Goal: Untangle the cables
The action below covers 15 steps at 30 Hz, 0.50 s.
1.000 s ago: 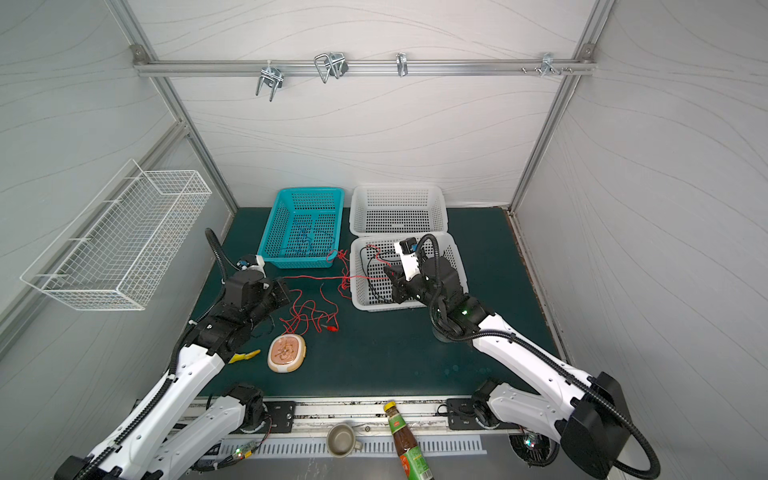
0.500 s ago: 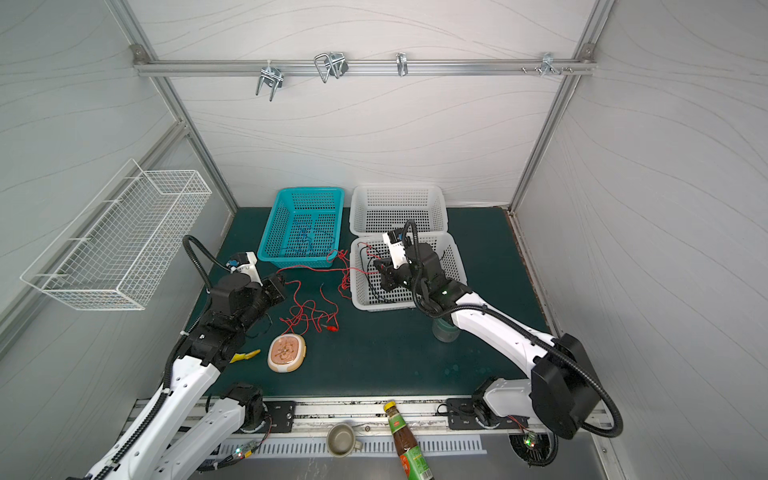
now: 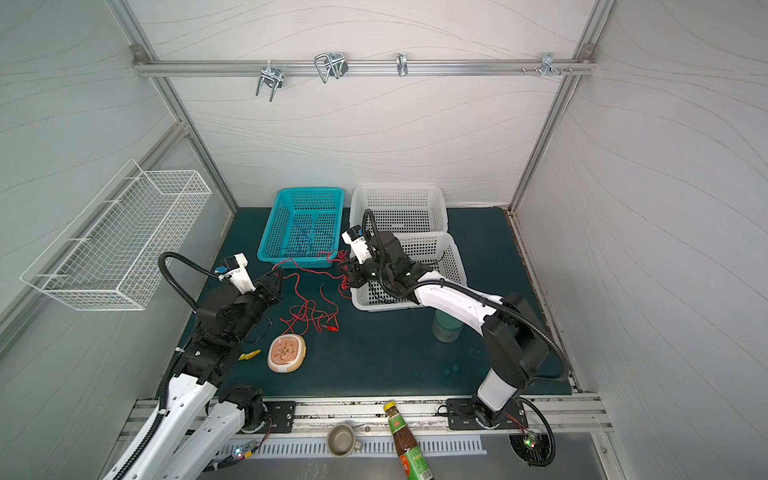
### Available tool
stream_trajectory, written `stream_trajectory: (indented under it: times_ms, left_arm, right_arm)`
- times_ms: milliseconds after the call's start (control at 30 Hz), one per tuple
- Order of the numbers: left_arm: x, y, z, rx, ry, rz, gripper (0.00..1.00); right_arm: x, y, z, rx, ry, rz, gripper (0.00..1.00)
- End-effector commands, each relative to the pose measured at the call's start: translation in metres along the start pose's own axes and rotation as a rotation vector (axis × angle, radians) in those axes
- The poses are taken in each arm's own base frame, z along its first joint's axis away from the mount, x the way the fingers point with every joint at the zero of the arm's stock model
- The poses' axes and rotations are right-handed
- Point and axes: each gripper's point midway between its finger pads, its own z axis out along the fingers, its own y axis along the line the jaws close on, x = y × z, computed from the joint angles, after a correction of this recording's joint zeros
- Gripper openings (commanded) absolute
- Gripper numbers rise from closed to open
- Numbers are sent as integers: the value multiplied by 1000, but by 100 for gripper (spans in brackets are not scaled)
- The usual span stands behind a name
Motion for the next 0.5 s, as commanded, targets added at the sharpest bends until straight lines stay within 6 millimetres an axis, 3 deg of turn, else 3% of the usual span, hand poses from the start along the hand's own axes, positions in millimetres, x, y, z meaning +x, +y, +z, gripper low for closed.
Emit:
stream_trajectory:
  times_ms: [0,67,267,467]
  left_arm:
    - [-27,-11,-11,35,-114,-3,0]
    - [-29,-11,-14,28,-120,12,0]
    - [-28,-9,-18,11,-105,47,0]
    - [-23,-14,-15,34,-75,69,0]
  right_arm:
    - [12,11,10,-59,63,-6,0]
    - [15,4,10,-19,74,-3,1]
    - [7,-4,-8,79,66,-96,27]
    - [-4,9,-29,101,26,-249,46]
